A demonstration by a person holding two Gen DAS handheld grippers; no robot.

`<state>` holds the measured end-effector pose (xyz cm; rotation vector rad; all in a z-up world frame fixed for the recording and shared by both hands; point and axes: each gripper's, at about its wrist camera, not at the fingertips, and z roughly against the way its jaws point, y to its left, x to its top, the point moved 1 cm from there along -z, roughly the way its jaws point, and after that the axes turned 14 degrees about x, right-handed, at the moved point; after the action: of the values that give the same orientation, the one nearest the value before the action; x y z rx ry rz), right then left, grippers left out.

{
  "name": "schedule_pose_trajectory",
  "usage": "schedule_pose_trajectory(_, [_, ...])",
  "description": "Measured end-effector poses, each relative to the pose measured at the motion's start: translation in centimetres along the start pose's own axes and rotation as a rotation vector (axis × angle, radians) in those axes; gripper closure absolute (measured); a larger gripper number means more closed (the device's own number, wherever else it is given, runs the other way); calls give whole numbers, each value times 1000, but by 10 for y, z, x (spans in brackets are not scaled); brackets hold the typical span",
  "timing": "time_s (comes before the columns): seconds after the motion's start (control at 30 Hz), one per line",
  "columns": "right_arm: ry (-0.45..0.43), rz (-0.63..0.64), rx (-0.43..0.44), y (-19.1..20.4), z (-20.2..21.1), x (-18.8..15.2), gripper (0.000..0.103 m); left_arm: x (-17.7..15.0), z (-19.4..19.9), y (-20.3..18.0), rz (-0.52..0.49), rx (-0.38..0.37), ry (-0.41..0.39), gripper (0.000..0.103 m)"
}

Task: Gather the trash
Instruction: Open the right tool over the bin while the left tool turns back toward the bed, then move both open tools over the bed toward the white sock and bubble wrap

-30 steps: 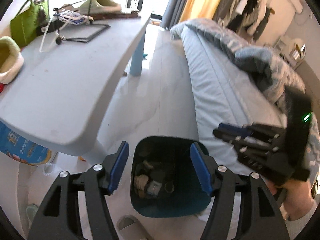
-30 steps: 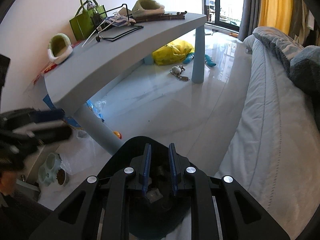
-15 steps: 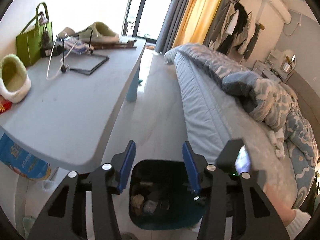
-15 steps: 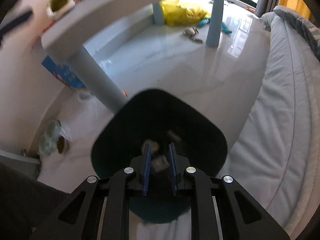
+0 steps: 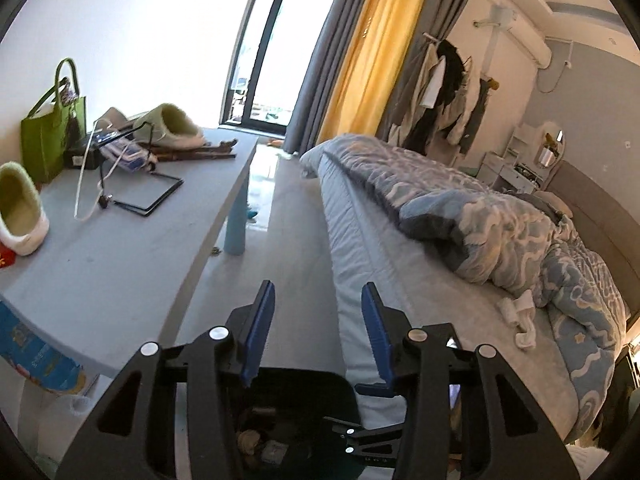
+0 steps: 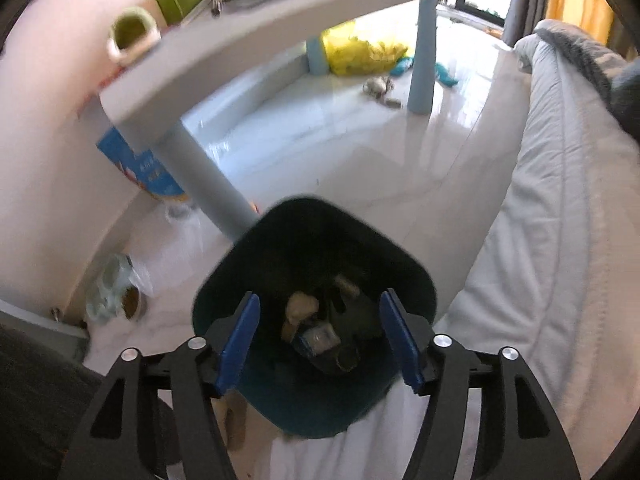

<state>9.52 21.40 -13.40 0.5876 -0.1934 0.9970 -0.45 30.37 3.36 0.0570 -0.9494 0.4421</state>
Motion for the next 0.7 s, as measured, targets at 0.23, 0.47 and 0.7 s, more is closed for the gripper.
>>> schedule_pose_trajectory(0.23, [-143, 17, -13, -10, 57, -2, 33, 5, 2, -30, -12, -26, -22, 50])
schedule_pose_trajectory(0.47, [-233, 6, -56, -32, 103, -14, 32, 8, 6, -63, -30, -58, -44, 40])
schedule_pose_trajectory(0.7, [-306, -47, -125, -62, 144, -36, 31, 4, 0, -99, -57, -90, -36, 37])
